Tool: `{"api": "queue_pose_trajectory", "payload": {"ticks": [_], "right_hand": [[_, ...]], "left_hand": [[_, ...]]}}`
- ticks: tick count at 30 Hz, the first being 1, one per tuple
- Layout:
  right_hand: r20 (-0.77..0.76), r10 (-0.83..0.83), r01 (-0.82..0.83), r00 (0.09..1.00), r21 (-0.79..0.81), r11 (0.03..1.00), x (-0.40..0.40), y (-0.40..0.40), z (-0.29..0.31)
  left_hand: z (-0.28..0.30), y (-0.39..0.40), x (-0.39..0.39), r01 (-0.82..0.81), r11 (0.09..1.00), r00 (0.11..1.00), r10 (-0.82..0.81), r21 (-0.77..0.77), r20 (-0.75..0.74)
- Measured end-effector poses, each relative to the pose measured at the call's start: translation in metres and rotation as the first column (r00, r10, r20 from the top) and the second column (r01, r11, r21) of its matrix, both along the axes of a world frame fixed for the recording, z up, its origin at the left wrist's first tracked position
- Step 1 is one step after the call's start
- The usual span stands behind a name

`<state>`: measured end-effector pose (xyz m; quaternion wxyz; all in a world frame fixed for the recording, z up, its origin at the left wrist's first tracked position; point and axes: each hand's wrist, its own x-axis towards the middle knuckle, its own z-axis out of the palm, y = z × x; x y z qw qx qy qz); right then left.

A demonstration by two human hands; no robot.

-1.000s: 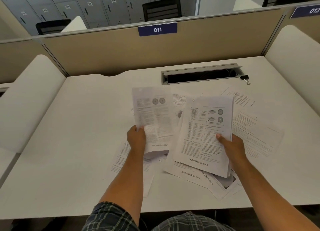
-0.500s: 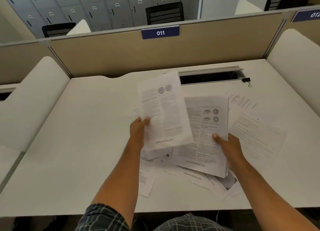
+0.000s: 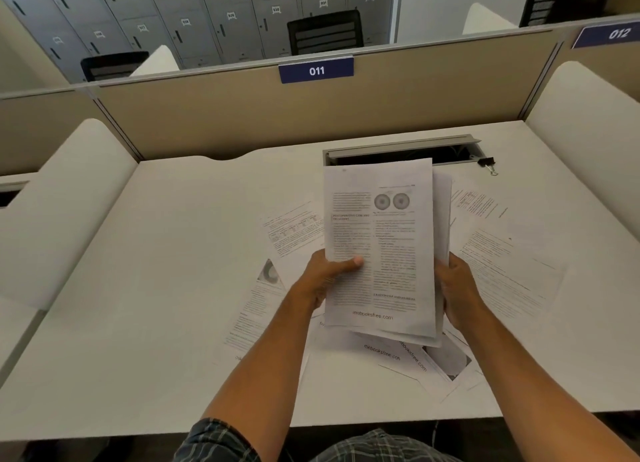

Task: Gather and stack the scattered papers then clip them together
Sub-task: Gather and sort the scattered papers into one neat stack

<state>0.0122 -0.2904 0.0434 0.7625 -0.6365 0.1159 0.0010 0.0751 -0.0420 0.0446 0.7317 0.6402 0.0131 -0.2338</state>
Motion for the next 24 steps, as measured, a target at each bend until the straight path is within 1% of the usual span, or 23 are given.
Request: {"api": "queue_pose_trajectory", "payload": {"ticks": [2,3,4,7,11,13,15,17,19,20,21,22,23,24], "right_hand": [[0.052,0.069,-0.074,0.996,0.103,0.992,-0.001,-0.001,0.006],[0.098,0.092,-0.103,0.991,0.121,0.987,-0.002,0.0,0.008],[0.14,0.085,-0.1,0.986,0.098,0.99,-0.003,0.0,0.01],[0.204,0.007,0.006,0.979,-0.062,0.998,-0.006,0.001,0.016],[0.252,-0.033,0.069,0.967,-0.135,0.988,-0.008,-0.004,0.013],[0.24,-0.004,0.044,0.971,-0.16,0.986,-0.01,-0.006,0.006],[0.181,0.004,0.032,0.983,-0.195,0.98,-0.013,-0.004,-0.001],[0.14,-0.031,0.061,0.99,-0.214,0.975,-0.013,-0.004,-0.006],[0.103,-0.128,0.147,0.986,-0.204,0.968,-0.011,-0.007,-0.011],[0.091,-0.173,0.188,0.981,-0.187,0.964,-0.01,-0.011,-0.013],[0.077,-0.206,0.217,0.976,-0.182,0.959,-0.009,-0.014,-0.014],[0.065,-0.229,0.238,0.971,-0.196,0.951,-0.008,-0.017,-0.014],[0.056,-0.25,0.256,0.967,-0.211,0.943,-0.009,-0.02,-0.015],[0.049,-0.275,0.279,0.96,-0.215,0.936,-0.009,-0.024,-0.017]], "left_hand": [[0.003,-0.004,-0.002,-0.035,0.999,0.999,0.034,0.033,0.026],[0.004,-0.006,-0.002,-0.05,0.998,0.998,0.049,0.032,0.04],[0.006,-0.008,-0.002,-0.064,0.998,0.996,0.062,0.029,0.059],[0.011,-0.011,-0.003,-0.089,0.996,0.99,0.086,0.029,0.114],[0.011,-0.005,-0.007,-0.01,1.0,0.992,0.011,-0.003,0.128],[0.006,0.0,-0.011,0.052,0.999,0.991,-0.052,0.006,0.126],[0.0,0.004,-0.015,0.098,0.994,0.987,-0.102,0.038,0.121],[-0.004,0.006,-0.016,0.069,0.99,0.993,-0.081,0.124,0.088],[-0.008,0.011,-0.015,-0.052,0.97,0.998,0.039,0.238,0.057],[-0.011,0.014,-0.014,-0.135,0.944,0.99,0.119,0.301,0.071],[-0.014,0.018,-0.014,-0.224,0.897,0.974,0.195,0.38,0.113],[-0.018,0.022,-0.014,-0.306,0.821,0.952,0.256,0.482,0.17],[-0.023,0.027,-0.013,-0.374,0.715,0.927,0.303,0.591,0.22],[-0.028,0.033,-0.013,-0.403,0.598,0.911,0.332,0.693,0.243]]}}
